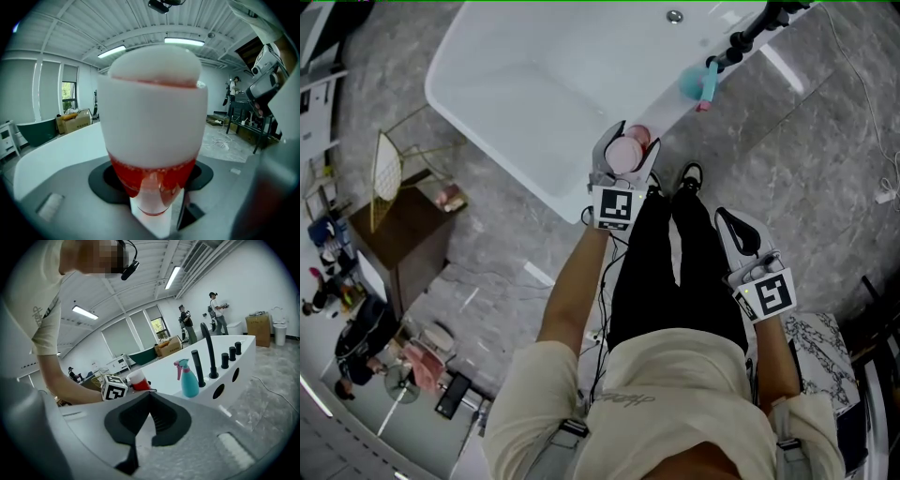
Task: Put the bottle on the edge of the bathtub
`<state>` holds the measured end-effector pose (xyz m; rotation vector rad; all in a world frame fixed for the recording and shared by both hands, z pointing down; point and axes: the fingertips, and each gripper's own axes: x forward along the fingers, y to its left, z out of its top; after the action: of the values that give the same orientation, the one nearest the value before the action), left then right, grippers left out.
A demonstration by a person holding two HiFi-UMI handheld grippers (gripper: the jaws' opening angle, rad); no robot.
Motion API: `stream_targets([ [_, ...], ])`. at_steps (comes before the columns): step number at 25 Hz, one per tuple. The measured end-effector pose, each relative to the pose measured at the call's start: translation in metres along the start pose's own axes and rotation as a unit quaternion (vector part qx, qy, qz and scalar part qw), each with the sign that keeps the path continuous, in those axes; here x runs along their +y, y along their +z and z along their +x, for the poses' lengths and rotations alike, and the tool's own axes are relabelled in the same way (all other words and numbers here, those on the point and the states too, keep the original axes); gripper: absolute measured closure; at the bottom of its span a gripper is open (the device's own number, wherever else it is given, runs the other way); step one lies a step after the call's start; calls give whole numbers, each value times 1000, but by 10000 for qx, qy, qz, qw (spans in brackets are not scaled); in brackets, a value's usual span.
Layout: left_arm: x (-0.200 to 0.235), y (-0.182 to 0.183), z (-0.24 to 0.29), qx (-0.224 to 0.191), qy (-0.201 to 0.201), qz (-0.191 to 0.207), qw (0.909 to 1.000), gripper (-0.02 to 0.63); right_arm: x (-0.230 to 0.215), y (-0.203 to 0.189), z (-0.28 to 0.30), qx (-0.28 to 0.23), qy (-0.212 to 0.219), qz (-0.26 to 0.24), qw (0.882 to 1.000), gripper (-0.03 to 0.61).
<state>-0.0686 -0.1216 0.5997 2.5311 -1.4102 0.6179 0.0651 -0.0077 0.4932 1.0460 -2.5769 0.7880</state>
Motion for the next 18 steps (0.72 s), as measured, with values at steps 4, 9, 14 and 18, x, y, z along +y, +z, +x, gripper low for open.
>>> stream_targets([
  [4,-7,-3,-3,107,-86,208,9997,307,-5,1,0,49,-24,-30,10000,577],
  [9,-7,-4,-8,245,-49,215,9995,305,-2,10,1,-20,-16,-71,10000,577],
  [14,-2,-7,-5,359,-138,1,9993,304,-3,8,4,1,10,-81,10000,577],
  [18,1,-7,-2,299,-232,-210,9991,299,-3,6,6,-2,1,-83,10000,577],
])
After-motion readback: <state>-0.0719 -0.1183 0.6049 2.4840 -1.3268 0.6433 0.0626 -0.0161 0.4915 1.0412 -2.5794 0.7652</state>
